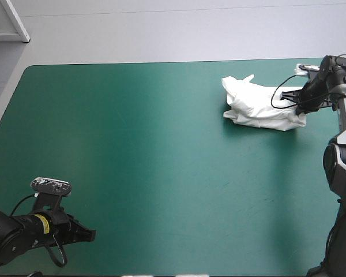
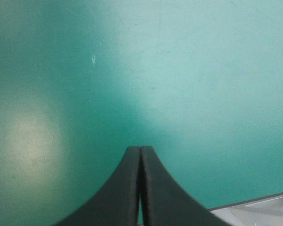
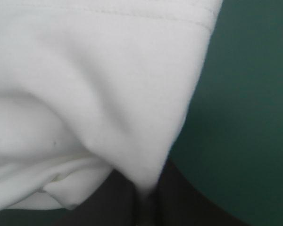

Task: Fold the cloth

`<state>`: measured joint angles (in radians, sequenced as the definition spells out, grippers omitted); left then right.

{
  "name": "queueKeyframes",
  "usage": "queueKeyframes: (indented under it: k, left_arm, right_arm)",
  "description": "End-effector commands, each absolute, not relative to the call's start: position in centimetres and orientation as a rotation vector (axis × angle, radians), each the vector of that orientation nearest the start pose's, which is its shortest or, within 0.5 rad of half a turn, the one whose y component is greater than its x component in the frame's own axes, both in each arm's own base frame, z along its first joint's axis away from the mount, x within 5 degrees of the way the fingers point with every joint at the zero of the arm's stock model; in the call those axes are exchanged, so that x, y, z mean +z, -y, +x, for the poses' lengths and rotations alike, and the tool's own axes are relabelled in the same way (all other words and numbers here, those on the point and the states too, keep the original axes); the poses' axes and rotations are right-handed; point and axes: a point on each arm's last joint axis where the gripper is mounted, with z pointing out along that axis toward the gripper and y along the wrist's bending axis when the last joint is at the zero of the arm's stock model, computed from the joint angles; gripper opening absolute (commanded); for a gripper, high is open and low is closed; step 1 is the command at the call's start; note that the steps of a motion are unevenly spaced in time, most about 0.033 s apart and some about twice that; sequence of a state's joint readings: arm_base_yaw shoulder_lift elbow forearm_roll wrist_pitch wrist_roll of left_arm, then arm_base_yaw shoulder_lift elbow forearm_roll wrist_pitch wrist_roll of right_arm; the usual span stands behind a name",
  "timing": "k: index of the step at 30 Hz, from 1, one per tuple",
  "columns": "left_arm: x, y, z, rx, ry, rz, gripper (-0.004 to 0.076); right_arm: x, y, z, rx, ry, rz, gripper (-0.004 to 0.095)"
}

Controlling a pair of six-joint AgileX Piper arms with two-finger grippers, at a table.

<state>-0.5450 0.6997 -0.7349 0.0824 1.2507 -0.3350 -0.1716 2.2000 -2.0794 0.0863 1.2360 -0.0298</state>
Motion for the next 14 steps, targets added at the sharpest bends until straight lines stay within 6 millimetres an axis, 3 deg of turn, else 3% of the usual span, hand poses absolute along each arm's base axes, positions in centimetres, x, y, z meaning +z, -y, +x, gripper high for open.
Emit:
queueKeyframes:
  k: [1,3,6,9,11,14]
  left_arm:
    - [31.0,4.2,8.2,-0.148,-2.702,0.294,-0.0008]
    - [31.0,4.2,8.2,-0.148,-2.702,0.294,-0.0008]
    - [31.0,4.1,8.2,-0.145,-2.702,0.294,-0.0008]
    - [31.0,4.1,8.2,-0.141,-2.701,0.295,-0.0008]
    - [31.0,4.0,8.3,-0.118,-2.692,0.296,-0.0008]
    - [31.3,3.6,8.7,-0.054,-2.649,0.298,-0.0008]
  right_arm:
    - [29.6,8.8,45.7,0.072,-2.731,0.264,0.0024]
    - [29.7,9.3,45.6,0.088,-2.727,0.282,0.0167]
    - [29.8,9.5,45.5,0.151,-2.713,0.309,0.0536]
    - [30.7,9.3,45.2,0.199,-2.688,0.320,0.0770]
    - [31.8,9.1,44.7,0.219,-2.662,0.344,0.0782]
    - [33.8,8.4,43.6,0.268,-2.616,0.386,0.0717]
